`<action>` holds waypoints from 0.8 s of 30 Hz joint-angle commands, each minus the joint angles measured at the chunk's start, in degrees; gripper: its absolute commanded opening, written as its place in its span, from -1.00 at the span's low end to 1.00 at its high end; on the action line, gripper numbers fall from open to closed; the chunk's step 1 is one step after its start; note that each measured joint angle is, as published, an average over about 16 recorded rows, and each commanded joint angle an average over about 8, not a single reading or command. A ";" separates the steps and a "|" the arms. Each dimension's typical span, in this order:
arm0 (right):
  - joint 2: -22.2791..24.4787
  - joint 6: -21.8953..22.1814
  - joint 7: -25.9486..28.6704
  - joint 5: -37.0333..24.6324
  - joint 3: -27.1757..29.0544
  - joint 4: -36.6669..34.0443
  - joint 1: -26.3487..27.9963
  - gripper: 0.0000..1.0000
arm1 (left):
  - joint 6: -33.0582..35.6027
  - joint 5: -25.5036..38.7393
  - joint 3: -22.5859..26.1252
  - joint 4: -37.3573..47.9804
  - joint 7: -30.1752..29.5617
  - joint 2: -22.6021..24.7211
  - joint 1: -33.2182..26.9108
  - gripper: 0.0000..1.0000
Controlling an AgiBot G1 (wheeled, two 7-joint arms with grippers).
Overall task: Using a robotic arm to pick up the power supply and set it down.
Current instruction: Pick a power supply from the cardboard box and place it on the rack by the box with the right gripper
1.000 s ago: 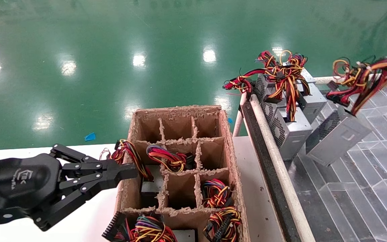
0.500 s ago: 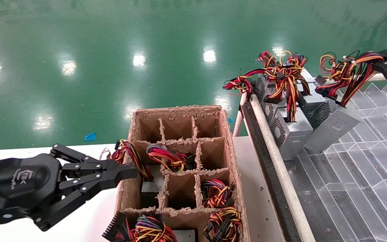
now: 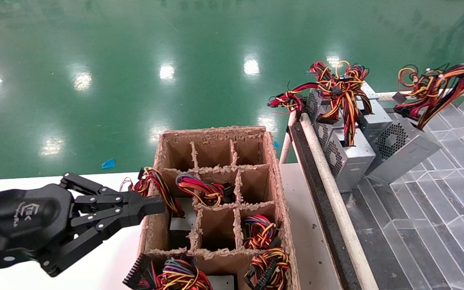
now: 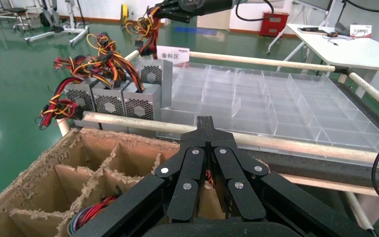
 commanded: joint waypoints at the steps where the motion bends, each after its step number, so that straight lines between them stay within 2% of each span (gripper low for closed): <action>1: 0.08 0.74 -0.62 -0.03 0.02 -0.62 0.25 -1.00 | 0.00 0.00 0.00 0.00 0.00 0.00 0.00 -1.00; 6: -1.46 5.45 -1.59 -0.95 -0.55 -1.16 1.41 -1.00 | 0.00 0.00 0.00 0.00 0.00 0.00 0.00 -1.00; 9: -2.36 5.75 -1.69 -1.49 -0.92 -1.13 1.75 -1.00 | 0.00 0.00 0.00 0.00 0.00 0.00 0.00 -1.00; 13: -2.85 3.01 -1.39 -1.60 -1.05 -1.09 1.71 -1.00 | 0.00 0.00 0.00 0.00 0.00 0.00 0.00 -1.00; 24: -3.83 -7.95 -1.07 -1.03 -0.85 -1.15 0.00 -1.00 | 0.00 0.00 0.00 0.00 0.00 0.00 0.00 -1.00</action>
